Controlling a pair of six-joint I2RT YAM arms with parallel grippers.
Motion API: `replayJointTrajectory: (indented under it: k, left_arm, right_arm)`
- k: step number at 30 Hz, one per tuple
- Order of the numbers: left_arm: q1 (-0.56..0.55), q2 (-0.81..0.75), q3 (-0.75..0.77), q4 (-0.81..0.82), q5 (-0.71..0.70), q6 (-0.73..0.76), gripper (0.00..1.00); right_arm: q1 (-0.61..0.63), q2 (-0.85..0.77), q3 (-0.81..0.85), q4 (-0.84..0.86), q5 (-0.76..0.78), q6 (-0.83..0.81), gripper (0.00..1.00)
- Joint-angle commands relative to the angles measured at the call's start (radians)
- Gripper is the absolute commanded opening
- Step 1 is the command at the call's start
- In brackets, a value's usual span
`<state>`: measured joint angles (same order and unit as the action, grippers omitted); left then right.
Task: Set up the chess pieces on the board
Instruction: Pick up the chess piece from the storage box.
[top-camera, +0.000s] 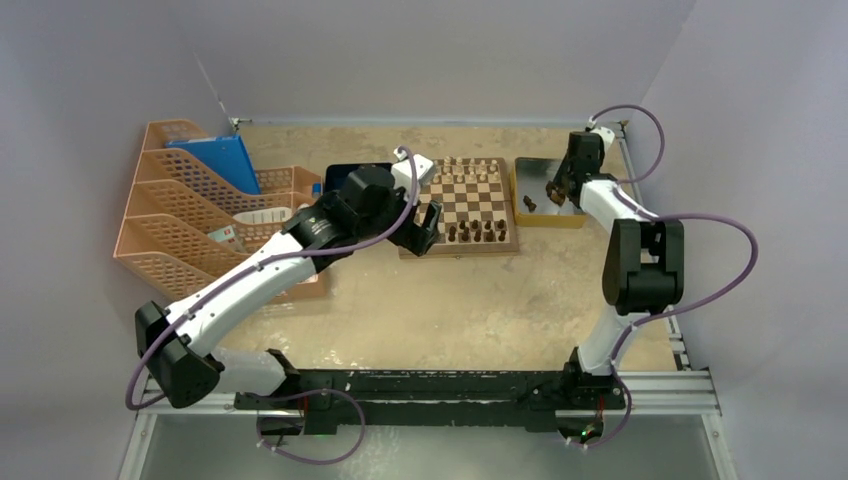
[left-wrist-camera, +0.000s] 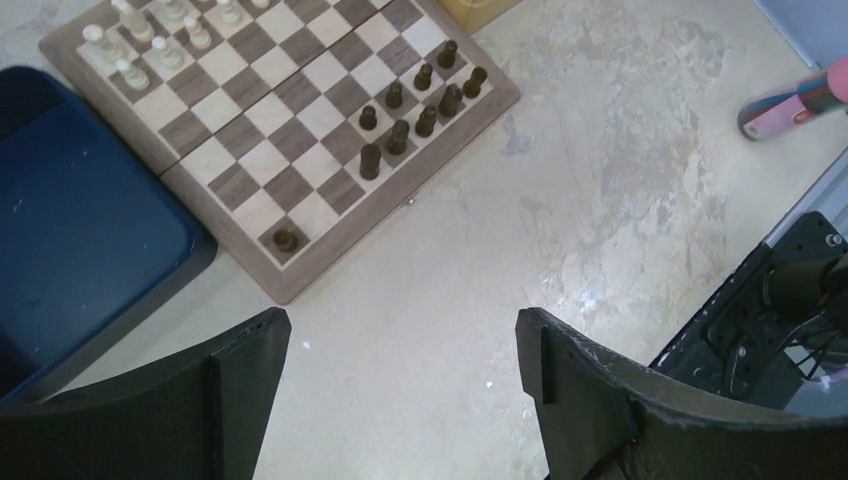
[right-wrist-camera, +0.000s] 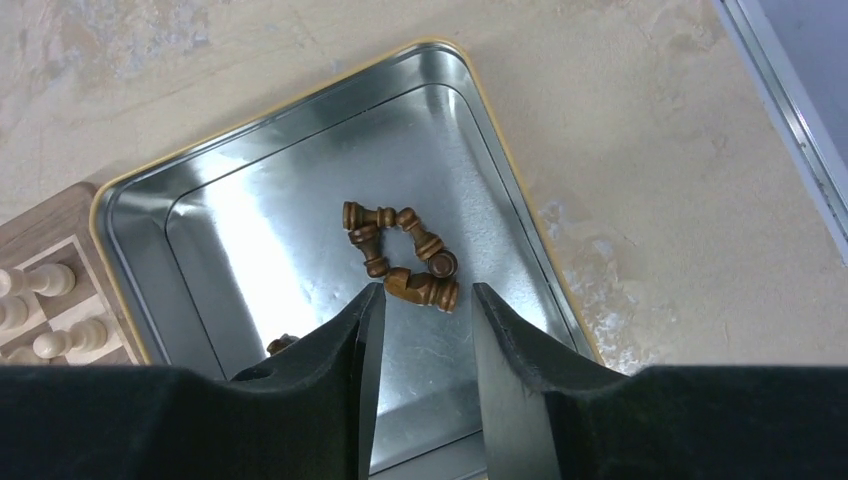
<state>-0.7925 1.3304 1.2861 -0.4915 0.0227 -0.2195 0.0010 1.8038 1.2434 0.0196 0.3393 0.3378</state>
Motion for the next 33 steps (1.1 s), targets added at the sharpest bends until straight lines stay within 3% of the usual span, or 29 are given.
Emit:
replayJointTrajectory:
  k: [1, 6, 14, 22, 33]
  left_arm:
    - [0.064, -0.040, -0.036, -0.101, 0.028, -0.005, 0.84]
    - [0.279, -0.081, -0.128, -0.071, 0.256, -0.081, 0.85]
    - [0.385, -0.125, -0.195, -0.030, 0.311, -0.163, 0.85]
    - [0.393, -0.169, -0.256, -0.041, 0.164, -0.123, 0.84]
    - [0.392, -0.213, -0.293, -0.021, 0.143, -0.112, 0.83]
  right_arm:
    - [0.002, 0.015, 0.067, -0.018, 0.014, -0.018, 0.39]
    - [-0.055, 0.051, 0.070, -0.018, -0.052, -0.029, 0.36]
    - [-0.078, 0.099, 0.105, -0.014, -0.105, -0.034, 0.34]
    - [-0.096, 0.140, 0.125, 0.000, -0.181, -0.048, 0.32]
    - [-0.096, 0.165, 0.119, -0.014, -0.174, -0.054, 0.29]
